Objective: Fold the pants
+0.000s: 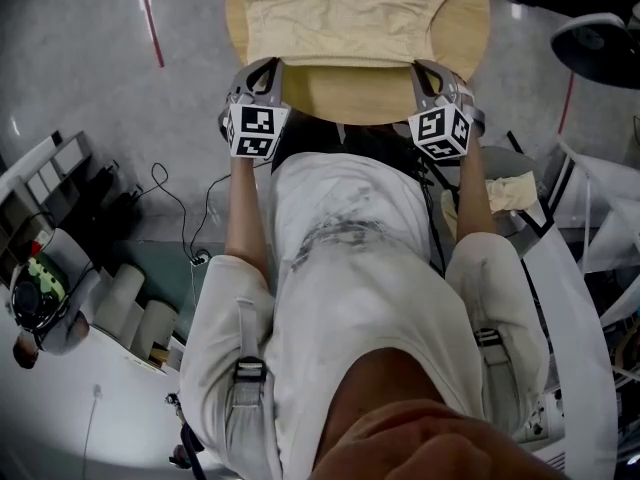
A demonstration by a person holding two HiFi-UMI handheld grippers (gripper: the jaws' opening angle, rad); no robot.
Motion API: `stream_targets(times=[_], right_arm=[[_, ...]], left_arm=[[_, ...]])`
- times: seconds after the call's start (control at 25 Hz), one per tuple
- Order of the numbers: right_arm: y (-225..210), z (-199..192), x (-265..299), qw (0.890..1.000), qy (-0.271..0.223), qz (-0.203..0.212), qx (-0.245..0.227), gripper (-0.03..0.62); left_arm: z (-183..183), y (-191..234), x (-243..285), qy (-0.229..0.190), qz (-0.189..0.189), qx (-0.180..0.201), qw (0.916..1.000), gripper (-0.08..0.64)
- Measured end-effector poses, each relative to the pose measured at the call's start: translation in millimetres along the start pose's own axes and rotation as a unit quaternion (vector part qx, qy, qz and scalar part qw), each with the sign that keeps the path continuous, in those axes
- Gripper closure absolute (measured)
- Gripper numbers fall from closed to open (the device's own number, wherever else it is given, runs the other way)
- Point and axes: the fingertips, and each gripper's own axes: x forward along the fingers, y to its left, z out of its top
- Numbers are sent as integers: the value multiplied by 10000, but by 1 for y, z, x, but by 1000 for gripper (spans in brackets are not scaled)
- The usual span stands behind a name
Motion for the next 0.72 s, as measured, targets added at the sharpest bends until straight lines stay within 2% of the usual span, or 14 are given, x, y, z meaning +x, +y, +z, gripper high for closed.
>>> stream_targets(times=[0.28, 0.56, 0.72], right_arm=[[-12, 11, -1, 9998, -6, -190, 47, 575], [-34, 28, 14, 9984, 162, -506, 169, 575], [-49, 36, 15, 9967, 179, -668, 415, 575]], left_arm=[[25, 17, 3, -158, -30, 130, 9998, 541], [58, 52, 23, -419, -293, 231, 9984, 543], [77, 64, 34, -567, -441, 318, 9969, 543]])
